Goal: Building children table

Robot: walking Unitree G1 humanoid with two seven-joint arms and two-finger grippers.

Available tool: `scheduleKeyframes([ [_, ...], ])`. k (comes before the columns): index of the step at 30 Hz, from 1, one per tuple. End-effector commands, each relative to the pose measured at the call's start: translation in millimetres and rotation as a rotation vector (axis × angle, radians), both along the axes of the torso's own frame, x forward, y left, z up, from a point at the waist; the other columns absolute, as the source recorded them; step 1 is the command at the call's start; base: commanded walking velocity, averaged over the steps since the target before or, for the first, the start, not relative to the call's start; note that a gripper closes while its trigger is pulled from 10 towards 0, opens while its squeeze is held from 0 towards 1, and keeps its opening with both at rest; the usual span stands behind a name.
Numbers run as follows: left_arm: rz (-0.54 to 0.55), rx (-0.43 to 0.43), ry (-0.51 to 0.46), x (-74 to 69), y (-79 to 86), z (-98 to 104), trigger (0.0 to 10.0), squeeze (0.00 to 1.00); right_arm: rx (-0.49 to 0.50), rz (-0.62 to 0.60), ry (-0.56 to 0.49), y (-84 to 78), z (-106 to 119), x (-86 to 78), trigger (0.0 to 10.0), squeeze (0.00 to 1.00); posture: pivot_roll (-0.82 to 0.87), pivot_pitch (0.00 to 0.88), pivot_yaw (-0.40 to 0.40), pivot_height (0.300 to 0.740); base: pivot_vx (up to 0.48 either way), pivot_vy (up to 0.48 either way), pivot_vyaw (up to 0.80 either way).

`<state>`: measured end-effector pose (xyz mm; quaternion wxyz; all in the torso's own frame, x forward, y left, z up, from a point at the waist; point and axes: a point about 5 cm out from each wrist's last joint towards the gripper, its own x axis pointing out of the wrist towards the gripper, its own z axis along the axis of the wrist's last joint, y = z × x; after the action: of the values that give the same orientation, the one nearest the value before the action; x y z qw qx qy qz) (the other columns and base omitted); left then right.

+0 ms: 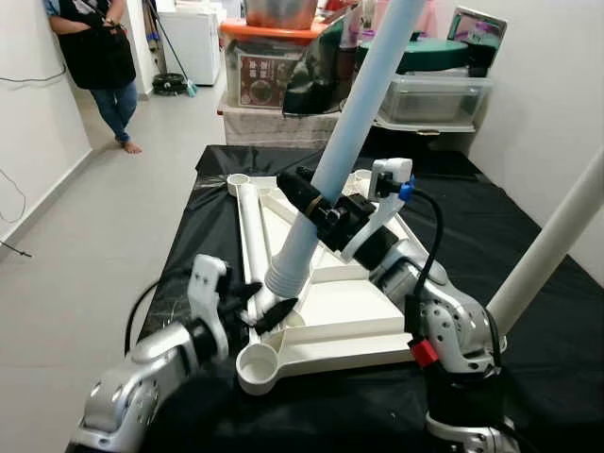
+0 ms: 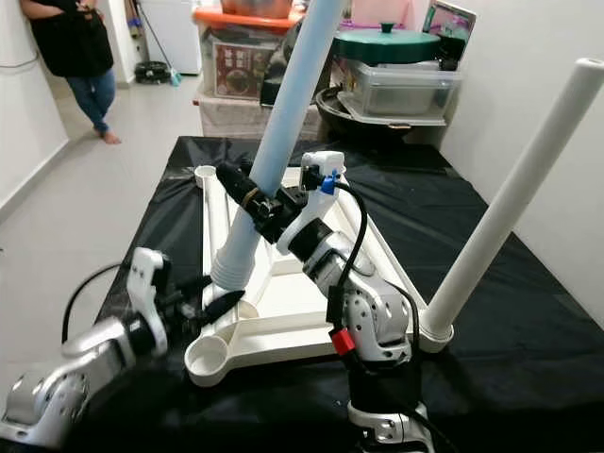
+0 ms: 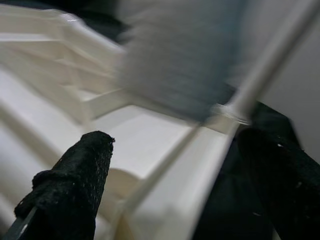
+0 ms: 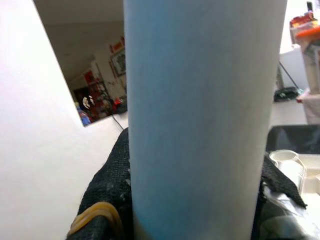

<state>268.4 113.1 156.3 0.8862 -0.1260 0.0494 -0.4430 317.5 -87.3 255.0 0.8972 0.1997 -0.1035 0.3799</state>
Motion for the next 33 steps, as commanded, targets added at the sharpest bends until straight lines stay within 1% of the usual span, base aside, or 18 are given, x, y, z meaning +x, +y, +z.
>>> scheduleKeyframes([
  [1, -0.065, 0.011, -0.004, -7.3, -3.5, -0.8, 10.0, 0.00, -0.001, -0.023, -0.013, -2.1, 0.9, 0.9, 0.0, 0.00, 0.07, 0.000, -0.057, 0.740, 0.000, 0.000, 0.00],
  [4, -0.095, 0.011, -0.018, -9.3, -4.1, 0.6, 10.0, 0.00, -0.011, -0.053, -0.022, -6.0, 1.9, 3.7, 0.0, 0.00, 0.07, 0.000, -0.058, 0.740, 0.000, 0.000, 0.00],
  [6, -0.073, 0.018, -0.029, -5.9, -1.5, 1.2, 10.0, 0.00, -0.025, -0.037, -0.026, -5.3, 0.7, 2.3, 0.0, 0.00, 0.08, 0.000, -0.060, 0.740, 0.000, 0.000, 0.00],
  [10, -0.060, 0.022, -0.031, -4.3, -0.3, 1.0, 10.0, 0.00, -0.030, -0.023, -0.026, -4.1, -0.1, 0.9, 0.0, 0.00, 0.08, 0.000, -0.060, 0.740, 0.000, 0.000, 0.00],
  [12, -0.044, 0.027, -0.032, -2.0, 1.9, 0.8, 10.0, 0.00, -0.048, 0.014, -0.029, -0.9, -2.7, -3.9, 0.0, 0.00, 0.07, 0.000, -0.058, 0.740, 0.000, 0.000, 0.00],
  [14, -0.039, 0.035, -0.030, -1.8, 2.6, -0.3, 10.0, 0.00, -0.057, 0.015, -0.030, -1.1, -3.7, -4.6, 0.0, 0.00, 0.07, 0.000, -0.052, 0.740, 0.000, 0.000, 0.00],
  [17, -0.008, 0.061, -0.021, -1.0, 6.4, -4.3, 10.0, 0.00, -0.078, -0.009, -0.035, -5.1, -4.8, -3.2, 0.0, 0.00, 0.07, 0.000, -0.052, 0.740, 0.000, 0.000, 0.00],
  [20, 0.020, 0.085, -0.024, 1.5, 9.6, -6.3, 10.0, 0.00, -0.099, -0.004, -0.036, -5.3, -5.9, -4.0, 0.0, 0.00, 0.07, 0.000, -0.054, 0.740, 0.000, 0.000, 0.00],
  [23, 0.028, 0.092, -0.030, 3.0, 10.8, -6.3, 10.0, 0.00, -0.110, 0.023, -0.035, -3.2, -7.2, -6.6, 0.0, 0.00, 0.07, 0.000, -0.055, 0.740, 0.000, 0.000, 0.00],
  [26, 0.032, 0.081, -0.046, 6.6, 10.6, -3.0, 10.0, 0.00, -0.128, 0.168, -0.054, 9.2, -8.8, -21.1, 0.0, 0.00, 0.07, 0.000, -0.055, 0.740, 0.000, 0.000, 0.00],
  [27, 0.032, 0.081, -0.046, 6.6, 10.6, -3.0, 10.0, 0.00, -0.128, 0.168, -0.054, 9.2, -8.8, -21.1, 0.0, 0.00, 0.07, 0.000, -0.055, 0.740, 0.000, 0.000, 0.00],
  [28, 0.030, 0.077, -0.049, 7.7, 9.7, -2.2, 10.0, 0.00, -0.128, 0.212, -0.058, 13.0, -9.1, -26.3, 0.0, 0.00, 0.07, 0.000, -0.055, 0.740, 0.000, 0.000, 0.00],
  [33, 0.019, 0.065, -0.054, 9.5, 5.8, -0.6, 10.0, 0.00, -0.130, 0.261, -0.058, 18.4, -10.9, -32.5, 0.0, 0.00, 0.07, 0.000, -0.055, 0.740, 0.000, 0.000, 0.00],
])
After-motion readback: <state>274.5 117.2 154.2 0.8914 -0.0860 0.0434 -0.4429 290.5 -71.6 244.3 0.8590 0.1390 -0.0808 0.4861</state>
